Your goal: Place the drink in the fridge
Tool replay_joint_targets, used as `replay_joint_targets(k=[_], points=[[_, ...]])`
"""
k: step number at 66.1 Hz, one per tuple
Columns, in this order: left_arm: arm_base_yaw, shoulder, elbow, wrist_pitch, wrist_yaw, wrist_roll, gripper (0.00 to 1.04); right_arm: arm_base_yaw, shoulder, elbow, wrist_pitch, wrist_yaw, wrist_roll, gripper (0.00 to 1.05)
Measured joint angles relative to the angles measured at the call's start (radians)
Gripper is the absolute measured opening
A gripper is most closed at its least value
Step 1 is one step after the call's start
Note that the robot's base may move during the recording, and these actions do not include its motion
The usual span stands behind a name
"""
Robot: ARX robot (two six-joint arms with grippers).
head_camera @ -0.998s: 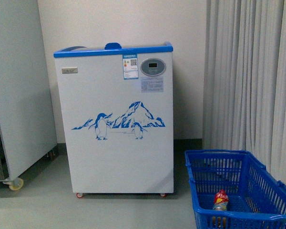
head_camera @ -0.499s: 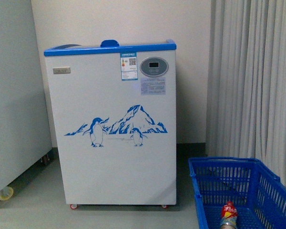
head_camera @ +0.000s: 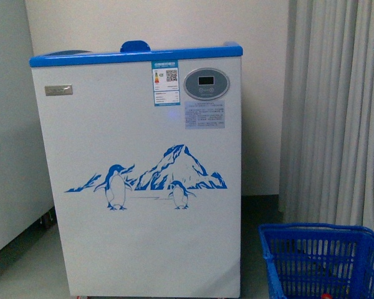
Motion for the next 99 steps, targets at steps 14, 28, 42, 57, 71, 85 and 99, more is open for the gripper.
replay_joint_targets(k=[14,28,42,57,71,85,99], points=[[0.0,0.0,0.0,0.0,0.0,0.0,0.97,0.0,0.0,0.0,0.0,0.0,0.0,0.97],[0.0,0.0,0.0,0.0,0.0,0.0,0.97,0.0,0.0,0.0,0.0,0.0,0.0,0.97],[0.0,0.0,0.0,0.0,0.0,0.0,0.97,0.0,0.0,0.0,0.0,0.0,0.0,0.97],[0.0,0.0,0.0,0.0,0.0,0.0,0.97,-0.148,0.434,0.166,-0.386,0.112,0.113,0.97],[0.0,0.0,0.0,0.0,0.0,0.0,0.97,-0.396,1.317,0.285,0.183,0.006,0.07,0.97],[0.0,0.0,0.0,0.0,0.0,0.0,0.97,-0.363,1.951,0.529,0.419,0.003,0.111,0.97],[0.0,0.0,0.0,0.0,0.0,0.0,0.97,-0.278,2.388,0.818,0.452,0.034,0.212,0.97]])
